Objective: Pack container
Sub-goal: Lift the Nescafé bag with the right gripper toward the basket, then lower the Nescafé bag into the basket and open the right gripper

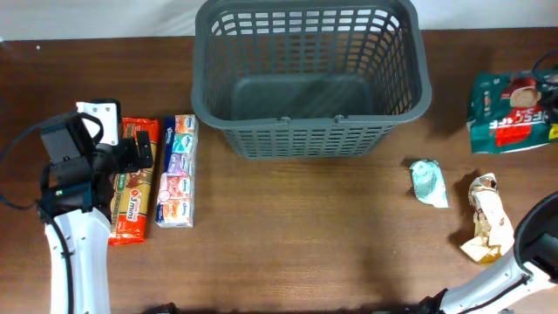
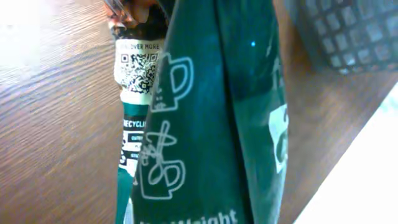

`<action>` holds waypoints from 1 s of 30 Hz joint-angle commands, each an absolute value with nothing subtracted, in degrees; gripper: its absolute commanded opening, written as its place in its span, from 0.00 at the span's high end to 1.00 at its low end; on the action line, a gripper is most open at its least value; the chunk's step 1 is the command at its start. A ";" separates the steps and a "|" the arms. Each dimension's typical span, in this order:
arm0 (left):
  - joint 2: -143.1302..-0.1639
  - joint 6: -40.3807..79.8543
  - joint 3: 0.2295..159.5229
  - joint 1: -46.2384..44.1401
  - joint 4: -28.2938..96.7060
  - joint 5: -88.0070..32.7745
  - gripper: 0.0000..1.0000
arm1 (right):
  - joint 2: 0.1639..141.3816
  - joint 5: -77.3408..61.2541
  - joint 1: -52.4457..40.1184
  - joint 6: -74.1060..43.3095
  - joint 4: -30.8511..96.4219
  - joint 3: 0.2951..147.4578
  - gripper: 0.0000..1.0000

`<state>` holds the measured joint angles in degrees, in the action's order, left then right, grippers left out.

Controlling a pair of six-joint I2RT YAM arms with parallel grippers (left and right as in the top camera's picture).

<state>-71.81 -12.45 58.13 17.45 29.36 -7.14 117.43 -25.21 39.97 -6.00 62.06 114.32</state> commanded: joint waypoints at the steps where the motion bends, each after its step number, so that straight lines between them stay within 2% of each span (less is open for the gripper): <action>1: -72.20 -13.17 59.20 17.69 29.21 -8.16 0.01 | 113.95 -35.90 39.29 -6.33 61.36 119.26 0.96; 13: -72.20 -13.17 59.20 17.69 29.21 -8.16 0.01 | 105.06 -38.37 30.61 -6.46 66.52 141.01 0.96; 21: -72.20 -13.17 59.20 17.69 29.21 -8.16 0.01 | 101.73 -36.47 18.28 -5.89 66.24 150.21 0.96; 30: -72.20 -13.17 59.20 17.69 29.21 -8.16 0.01 | 104.86 -32.45 2.00 -0.16 65.63 149.60 0.96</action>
<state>-71.81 -12.45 58.15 17.45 29.36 -7.14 103.18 -34.09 6.13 -2.37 67.31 149.05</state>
